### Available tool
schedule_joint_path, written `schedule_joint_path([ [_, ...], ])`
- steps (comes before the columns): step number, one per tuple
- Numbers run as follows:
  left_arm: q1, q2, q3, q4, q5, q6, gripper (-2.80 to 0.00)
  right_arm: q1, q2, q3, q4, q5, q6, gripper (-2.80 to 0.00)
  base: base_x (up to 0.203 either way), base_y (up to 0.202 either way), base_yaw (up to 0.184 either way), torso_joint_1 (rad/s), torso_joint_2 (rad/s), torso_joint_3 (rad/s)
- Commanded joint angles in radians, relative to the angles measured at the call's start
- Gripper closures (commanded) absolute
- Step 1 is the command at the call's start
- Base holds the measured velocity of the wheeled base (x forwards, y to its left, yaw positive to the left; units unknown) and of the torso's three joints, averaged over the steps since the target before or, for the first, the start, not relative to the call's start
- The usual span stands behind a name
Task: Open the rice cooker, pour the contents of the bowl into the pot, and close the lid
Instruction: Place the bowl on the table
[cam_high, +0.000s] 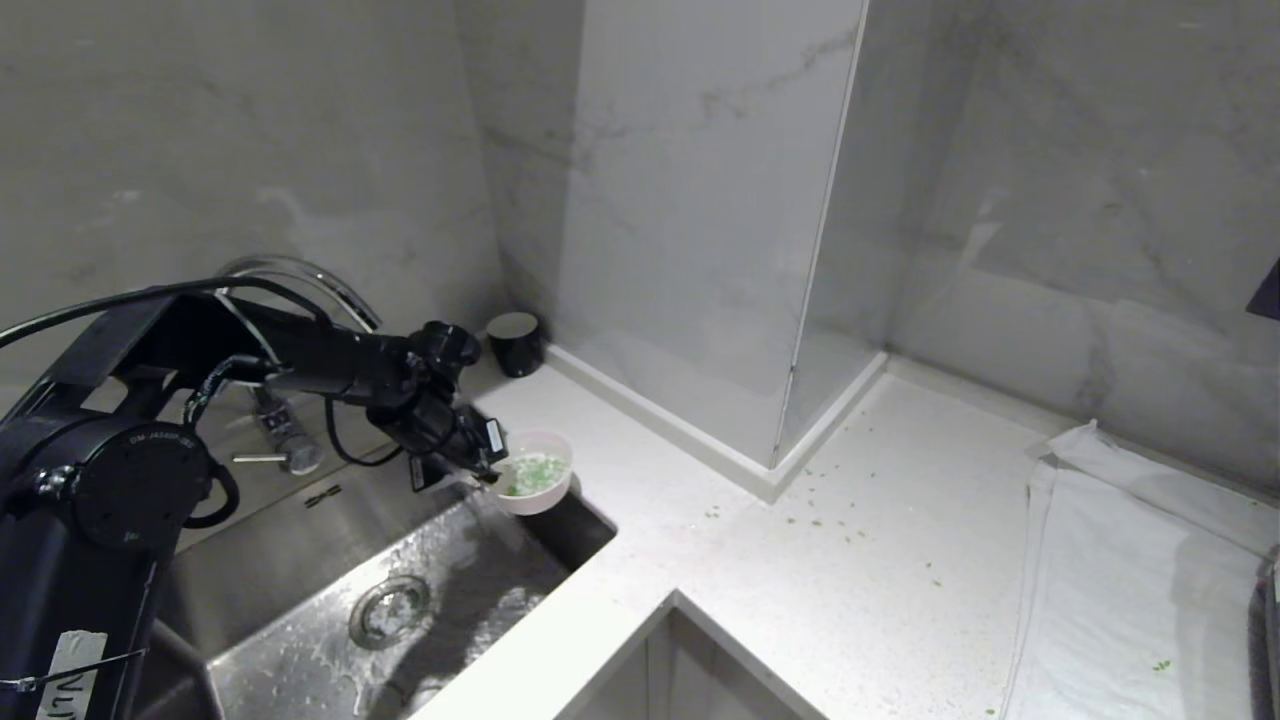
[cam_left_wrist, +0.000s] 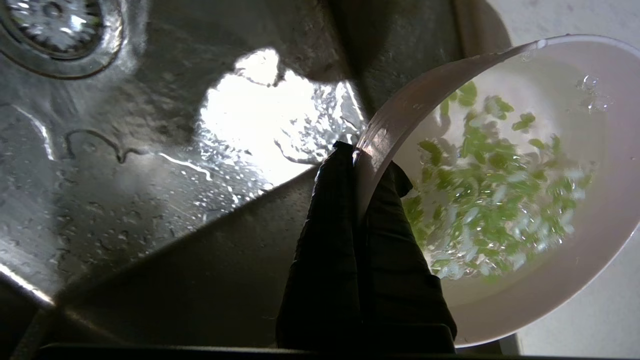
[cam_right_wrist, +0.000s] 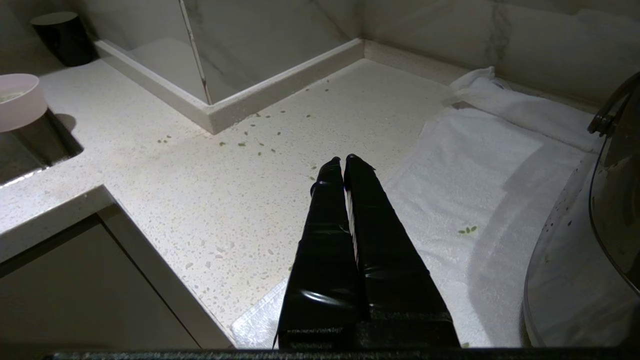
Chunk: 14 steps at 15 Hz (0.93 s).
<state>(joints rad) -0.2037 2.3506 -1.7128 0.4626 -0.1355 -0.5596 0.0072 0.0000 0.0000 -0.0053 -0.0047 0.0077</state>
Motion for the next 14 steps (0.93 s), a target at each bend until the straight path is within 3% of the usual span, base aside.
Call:
schedule_joint_path([
  [1,-0.053,0.003,-0.038,0.036,0.0,-0.012,0.0,0.0,0.0,0.002,-0.001,0.0,0.0,0.0,0.0,0.0,0.0,0.0,0.0,0.0],
  [4,-0.11,0.034,-0.109,0.096,-0.001,-0.044,0.0,0.0,0.0,0.002,-0.001,0.0,0.0,0.0,0.0,0.0,0.0,0.0,0.0,0.0],
  [14,-0.275,0.087,-0.164,0.098,0.009,-0.091,0.0,0.0,0.0,0.002,-0.001,0.0,0.0,0.0,0.0,0.0,0.0,0.0,0.0,0.0],
])
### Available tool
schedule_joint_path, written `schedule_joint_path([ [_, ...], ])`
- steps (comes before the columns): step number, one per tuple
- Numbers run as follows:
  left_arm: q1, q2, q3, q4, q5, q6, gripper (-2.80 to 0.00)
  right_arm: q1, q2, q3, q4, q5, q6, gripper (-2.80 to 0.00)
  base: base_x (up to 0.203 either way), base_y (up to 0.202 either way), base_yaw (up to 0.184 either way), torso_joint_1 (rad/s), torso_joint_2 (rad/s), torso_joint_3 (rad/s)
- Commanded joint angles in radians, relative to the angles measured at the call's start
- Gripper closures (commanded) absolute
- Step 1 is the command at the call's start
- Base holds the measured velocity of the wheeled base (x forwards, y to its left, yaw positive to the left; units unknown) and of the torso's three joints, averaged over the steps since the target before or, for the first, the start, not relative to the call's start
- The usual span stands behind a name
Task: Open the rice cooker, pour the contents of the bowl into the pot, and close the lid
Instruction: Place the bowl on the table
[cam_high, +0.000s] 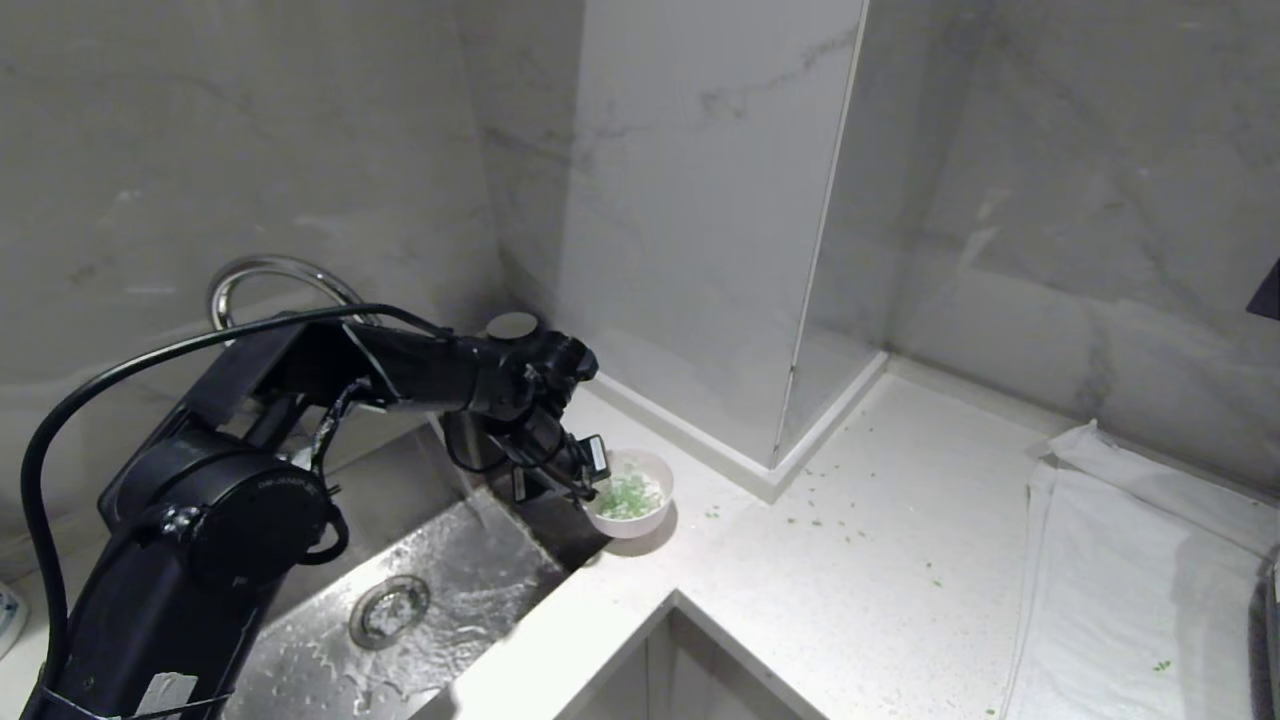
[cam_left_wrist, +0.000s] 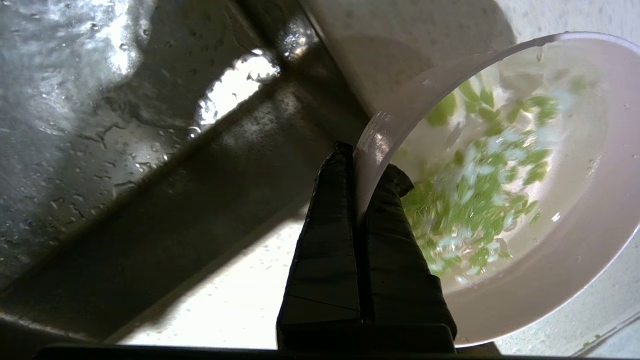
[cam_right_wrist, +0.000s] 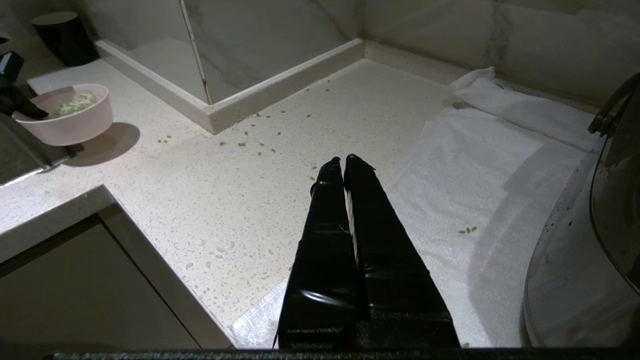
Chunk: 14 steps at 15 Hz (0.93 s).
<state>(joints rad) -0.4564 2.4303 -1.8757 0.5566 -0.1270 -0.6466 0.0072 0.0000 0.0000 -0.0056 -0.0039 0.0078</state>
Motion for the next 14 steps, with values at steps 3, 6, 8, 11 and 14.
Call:
schedule_joint_path([
  [3,-0.07,0.018,0.006,0.009,0.004,-0.008,0.0,0.0,0.0,0.002,-0.001,-0.001,0.0,0.0,0.0,0.0,0.0,0.0,0.0,0.0],
  [6,-0.111,0.032,0.012,0.009,0.026,-0.025,0.0,0.0,0.0,0.002,-0.001,-0.001,0.0,0.0,0.0,0.0,0.0,0.0,0.0,0.0],
  [8,-0.126,0.042,0.012,0.009,0.042,-0.027,0.0,0.0,0.0,0.002,-0.001,-0.001,0.0,0.0,0.0,0.0,0.0,0.0,0.0,0.0],
  [11,-0.154,0.042,0.009,0.009,0.045,-0.043,0.0,0.0,0.0,0.002,0.0,-0.001,0.0,0.0,0.0,0.0,0.0,0.0,0.0,0.0],
  [14,-0.188,0.058,-0.013,0.006,0.08,-0.058,0.0,0.0,0.0,0.002,-0.001,-0.001,0.0,0.0,0.0,0.0,0.0,0.0,0.0,0.0],
])
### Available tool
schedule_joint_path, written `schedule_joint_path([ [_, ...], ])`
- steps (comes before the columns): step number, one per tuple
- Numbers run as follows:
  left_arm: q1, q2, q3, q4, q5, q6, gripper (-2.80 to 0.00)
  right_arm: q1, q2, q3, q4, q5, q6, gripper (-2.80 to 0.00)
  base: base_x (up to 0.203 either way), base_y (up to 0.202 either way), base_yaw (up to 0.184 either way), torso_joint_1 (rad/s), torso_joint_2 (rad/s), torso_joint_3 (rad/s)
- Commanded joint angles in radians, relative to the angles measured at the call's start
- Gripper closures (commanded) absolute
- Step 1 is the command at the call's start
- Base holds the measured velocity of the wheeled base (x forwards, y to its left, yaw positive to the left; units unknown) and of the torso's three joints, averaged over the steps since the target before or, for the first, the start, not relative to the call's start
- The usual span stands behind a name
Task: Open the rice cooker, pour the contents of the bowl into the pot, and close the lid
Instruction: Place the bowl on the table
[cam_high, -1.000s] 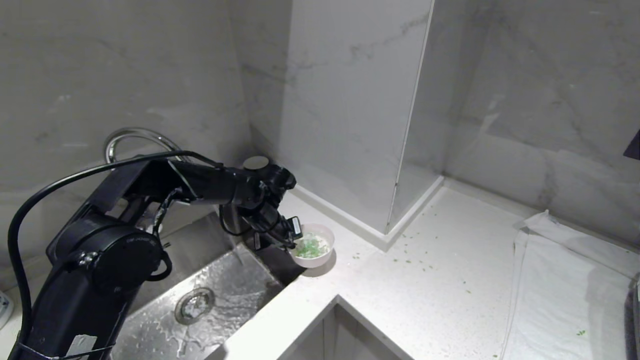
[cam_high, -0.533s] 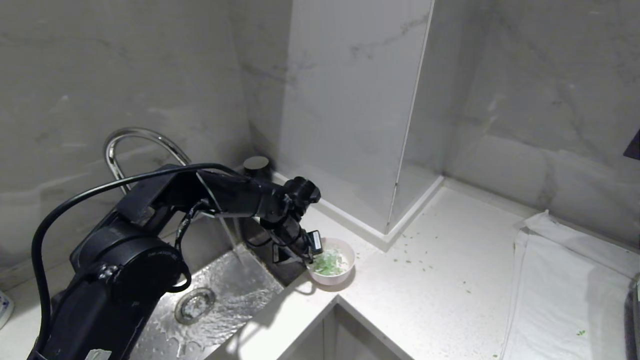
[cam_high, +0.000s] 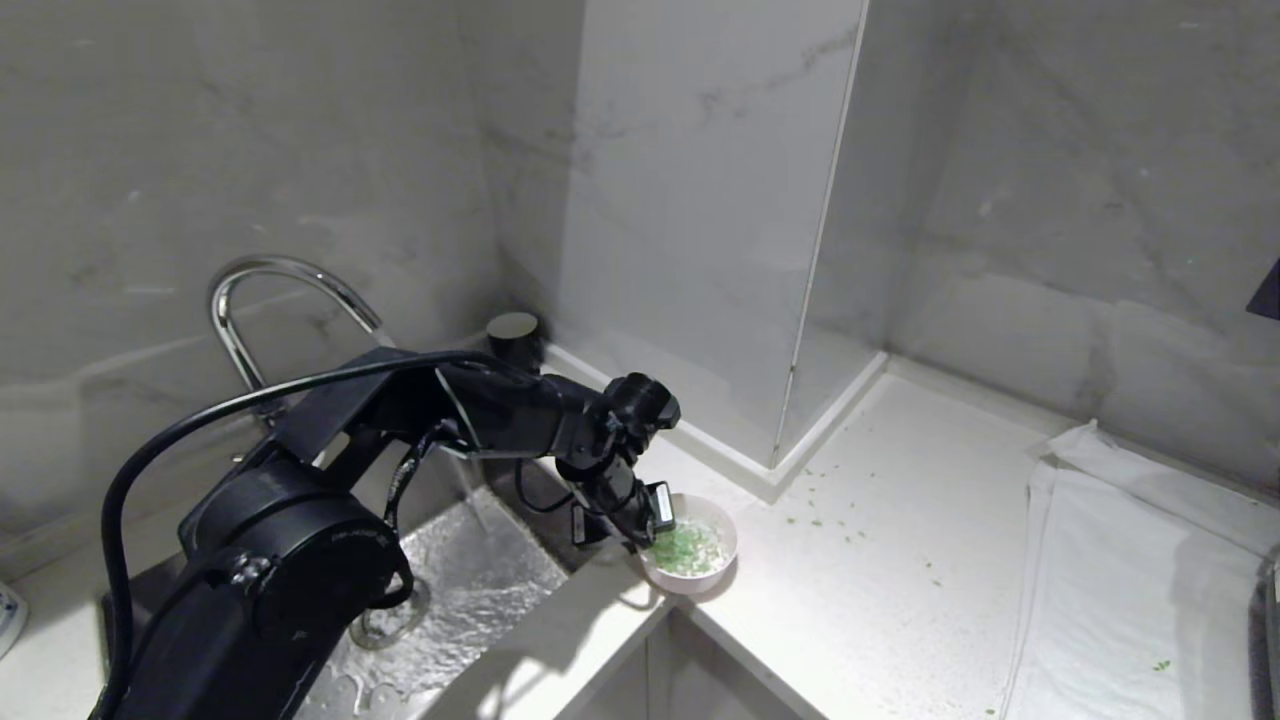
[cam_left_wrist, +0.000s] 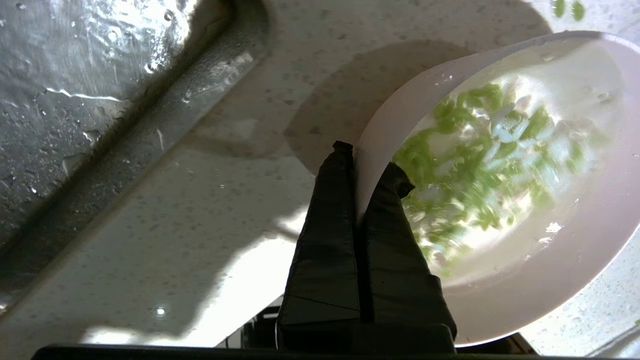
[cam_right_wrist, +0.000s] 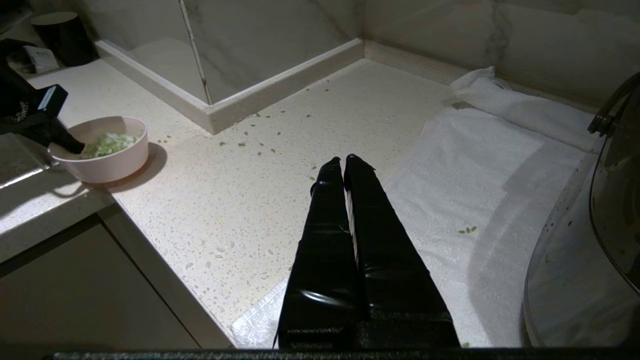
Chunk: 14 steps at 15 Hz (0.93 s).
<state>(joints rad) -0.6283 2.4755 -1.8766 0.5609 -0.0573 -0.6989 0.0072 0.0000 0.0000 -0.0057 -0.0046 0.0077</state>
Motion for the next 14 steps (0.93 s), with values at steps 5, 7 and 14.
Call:
schedule_joint_path([
  [5,-0.037,0.045,-0.053,0.002,0.03,-0.028,0.0,0.0,0.0,0.002,0.0,0.0,0.0,0.0,0.0,0.0,0.0,0.0,0.0,0.0],
  [7,-0.037,0.056,-0.067,0.002,0.03,-0.034,0.0,0.0,0.0,0.002,0.0,0.0,0.0,0.0,0.0,0.0,0.0,0.0,0.0,0.0],
  [14,-0.039,0.061,-0.069,-0.001,0.031,-0.044,-2.8,0.0,0.0,0.002,0.0,0.0,0.0,0.0,0.0,0.0,0.0,0.0,0.0,0.0],
])
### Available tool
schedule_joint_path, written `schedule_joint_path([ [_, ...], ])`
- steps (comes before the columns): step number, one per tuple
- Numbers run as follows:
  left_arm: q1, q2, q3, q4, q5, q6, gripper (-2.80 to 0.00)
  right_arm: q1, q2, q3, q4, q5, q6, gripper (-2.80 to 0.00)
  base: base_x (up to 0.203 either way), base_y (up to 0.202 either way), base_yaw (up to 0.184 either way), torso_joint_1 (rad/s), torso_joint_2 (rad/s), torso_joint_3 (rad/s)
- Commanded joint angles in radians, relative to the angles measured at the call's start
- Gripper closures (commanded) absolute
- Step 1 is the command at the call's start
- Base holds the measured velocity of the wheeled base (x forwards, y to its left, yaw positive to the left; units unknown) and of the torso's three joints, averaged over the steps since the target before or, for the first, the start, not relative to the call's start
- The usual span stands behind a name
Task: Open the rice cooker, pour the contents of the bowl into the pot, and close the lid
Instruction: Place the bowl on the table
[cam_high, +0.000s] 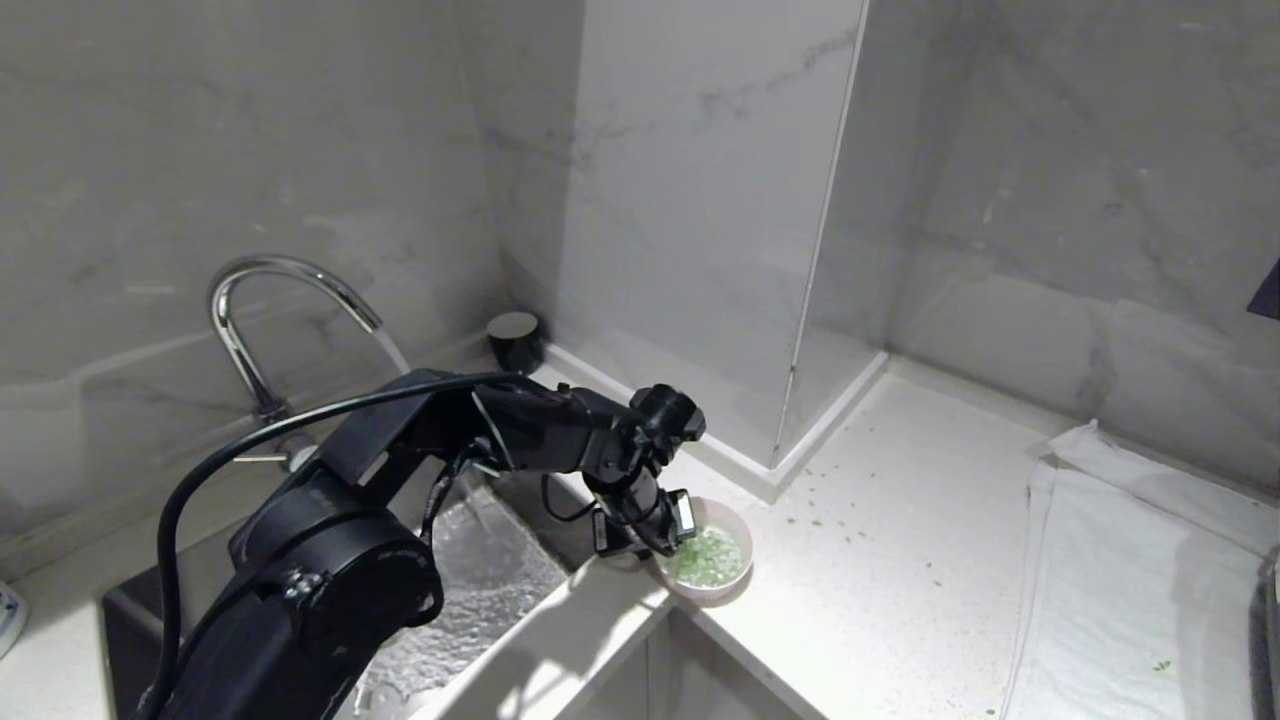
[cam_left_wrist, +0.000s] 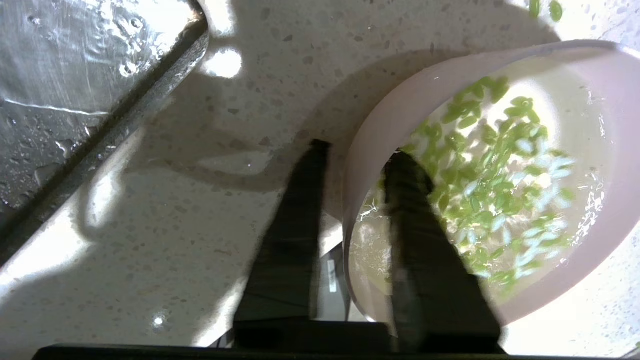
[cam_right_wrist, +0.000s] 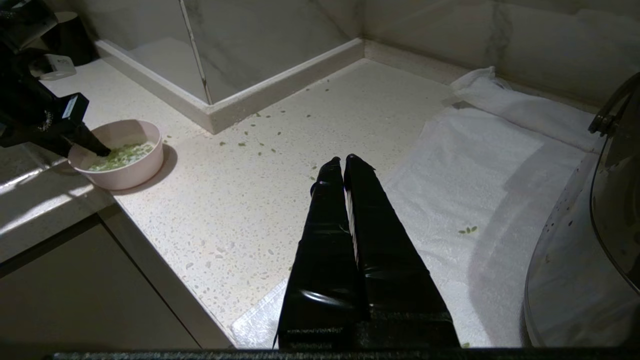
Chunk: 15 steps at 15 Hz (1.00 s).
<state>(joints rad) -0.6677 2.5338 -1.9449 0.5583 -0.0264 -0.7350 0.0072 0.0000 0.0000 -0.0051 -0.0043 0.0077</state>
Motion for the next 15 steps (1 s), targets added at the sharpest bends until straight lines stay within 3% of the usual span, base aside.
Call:
schedule_joint_path([
  [1,0.0,0.001,-0.001,0.002,0.0,-0.013,-2.8,0.0,0.0,0.002,0.0,0.0,0.0,0.0,0.0,0.0,0.0,0.0,0.0,0.0],
  [9,0.015,-0.073,0.01,0.009,-0.001,-0.032,-2.8,0.0,-0.001,0.002,-0.001,0.0,0.0,0.0,0.0,0.0,0.0,0.0,0.0,0.0],
  [15,0.063,-0.172,0.023,0.111,-0.006,-0.027,-2.8,0.0,0.0,0.002,-0.001,0.0,0.0,0.0,0.0,0.0,0.0,0.0,0.0,0.0],
])
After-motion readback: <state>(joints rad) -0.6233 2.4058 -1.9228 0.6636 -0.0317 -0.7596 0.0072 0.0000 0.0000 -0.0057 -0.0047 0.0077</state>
